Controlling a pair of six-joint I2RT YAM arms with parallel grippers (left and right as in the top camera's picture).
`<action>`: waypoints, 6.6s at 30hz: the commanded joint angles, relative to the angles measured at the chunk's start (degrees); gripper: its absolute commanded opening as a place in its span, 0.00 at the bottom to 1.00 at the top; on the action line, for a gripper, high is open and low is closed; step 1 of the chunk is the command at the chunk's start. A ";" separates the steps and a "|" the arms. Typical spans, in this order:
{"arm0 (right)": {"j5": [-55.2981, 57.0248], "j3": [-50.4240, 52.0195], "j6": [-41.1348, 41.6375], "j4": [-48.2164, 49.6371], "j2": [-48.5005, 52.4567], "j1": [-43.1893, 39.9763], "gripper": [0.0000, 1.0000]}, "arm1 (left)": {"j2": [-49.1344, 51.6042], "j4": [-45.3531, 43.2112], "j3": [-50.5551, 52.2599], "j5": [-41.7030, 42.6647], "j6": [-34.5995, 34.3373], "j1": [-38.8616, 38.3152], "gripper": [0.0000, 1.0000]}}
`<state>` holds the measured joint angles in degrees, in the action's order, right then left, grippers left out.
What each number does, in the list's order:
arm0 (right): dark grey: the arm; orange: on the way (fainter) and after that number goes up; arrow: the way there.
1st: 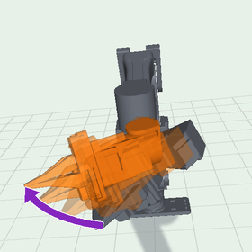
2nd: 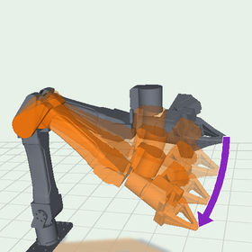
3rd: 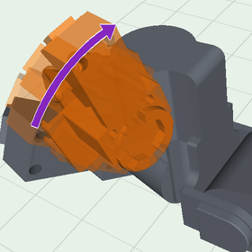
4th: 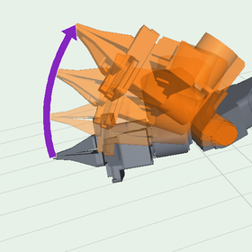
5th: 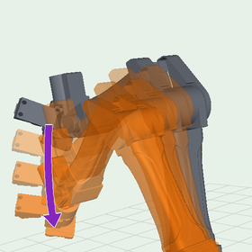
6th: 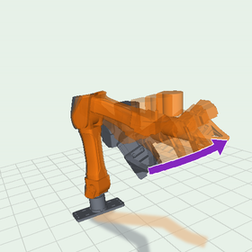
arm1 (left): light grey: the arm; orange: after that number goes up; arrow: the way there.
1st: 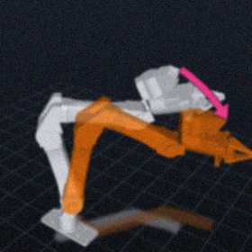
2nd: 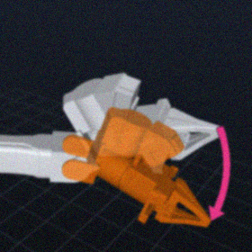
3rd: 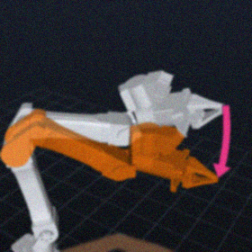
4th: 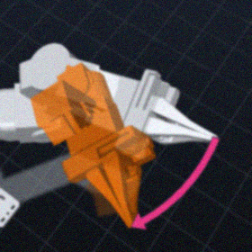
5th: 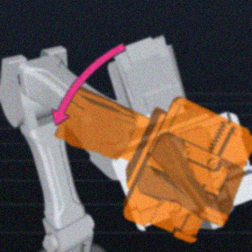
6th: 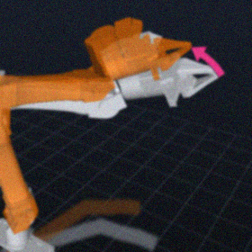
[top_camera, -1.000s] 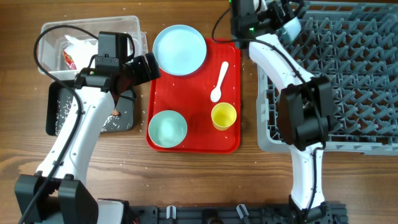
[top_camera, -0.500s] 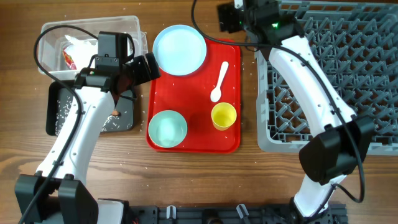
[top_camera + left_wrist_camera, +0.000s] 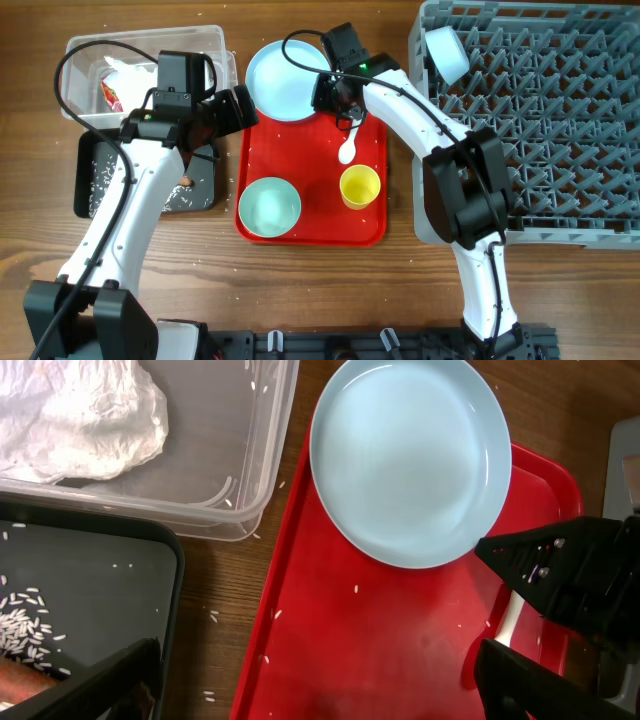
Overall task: Sort waste into correct bins and load items into the dishwasher rack
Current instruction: 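Grasp the light-blue plate with the right gripper and carry it to the rack, then stand the plate upright in the rack and release, then grasp the mint bowl with the right gripper and place it in the rack, then move the right gripper to the yellow cup and grasp it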
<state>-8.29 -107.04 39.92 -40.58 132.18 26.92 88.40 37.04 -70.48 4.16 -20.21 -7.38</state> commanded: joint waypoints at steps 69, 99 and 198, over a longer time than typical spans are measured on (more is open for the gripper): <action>-9.73 1.03 -21.92 -15.93 -25.79 -0.94 0.87 | -0.31 -0.15 -0.74 -0.59 0.50 0.26 1.00; -10.25 14.19 -6.80 -12.07 -8.72 14.27 0.33 | -5.25 0.26 -1.86 -6.62 -17.99 25.33 1.00; 21.81 0.44 -41.90 -32.70 -18.86 4.68 1.00 | -5.25 0.26 -1.86 -6.62 -17.99 25.33 1.00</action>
<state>36.95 -102.67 -2.02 -73.69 113.91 31.46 84.09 37.30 -71.24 -2.48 -37.45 17.65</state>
